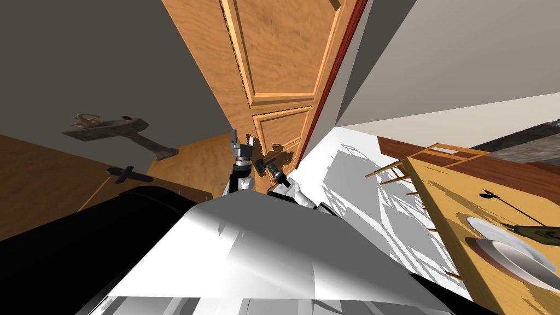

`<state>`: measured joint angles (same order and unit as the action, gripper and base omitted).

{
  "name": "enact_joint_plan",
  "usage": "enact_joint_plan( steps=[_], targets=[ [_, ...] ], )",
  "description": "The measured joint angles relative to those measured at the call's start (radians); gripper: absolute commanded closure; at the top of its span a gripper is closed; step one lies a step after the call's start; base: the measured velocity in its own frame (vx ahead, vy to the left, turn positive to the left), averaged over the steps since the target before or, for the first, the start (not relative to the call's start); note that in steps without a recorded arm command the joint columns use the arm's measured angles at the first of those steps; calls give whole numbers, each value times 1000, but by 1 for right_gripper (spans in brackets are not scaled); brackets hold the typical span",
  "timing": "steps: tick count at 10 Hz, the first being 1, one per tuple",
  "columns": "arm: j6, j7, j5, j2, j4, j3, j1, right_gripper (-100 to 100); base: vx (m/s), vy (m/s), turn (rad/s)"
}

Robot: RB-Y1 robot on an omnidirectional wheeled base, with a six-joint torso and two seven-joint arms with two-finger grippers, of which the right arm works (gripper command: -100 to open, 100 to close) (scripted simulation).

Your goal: Push the door open

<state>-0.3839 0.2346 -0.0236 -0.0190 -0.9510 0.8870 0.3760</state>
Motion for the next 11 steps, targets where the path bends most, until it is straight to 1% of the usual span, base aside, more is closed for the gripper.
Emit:
enact_joint_plan(
  steps=[1,2,3,4,5,6,7,9,11],
  targets=[
    [-1,-4,1,12,0,0,-6,-100,-114,-137,-53],
    [5,-1,-1,37,-17,1,-8,-100,-154,-130,-46],
    [5,3,-3,46,-13,-1,-3,-100,-145,-119,-43],
    [3,5,-4,47,-9,-3,-2,-100,-135,-131,-43],
    [3,5,-5,44,-12,-3,-4,-100,-133,-139,-49],
    [4,5,-6,32,-17,-4,-7,-100,-60,-63,0],
    [5,4,-6,30,-17,-4,-8,-100,45,71,35],
    [12,0,-5,48,-21,-10,-7,-100,97,176,16],
    [11,-2,-5,49,-8,-18,1,-100,118,188,24]
  ],
)
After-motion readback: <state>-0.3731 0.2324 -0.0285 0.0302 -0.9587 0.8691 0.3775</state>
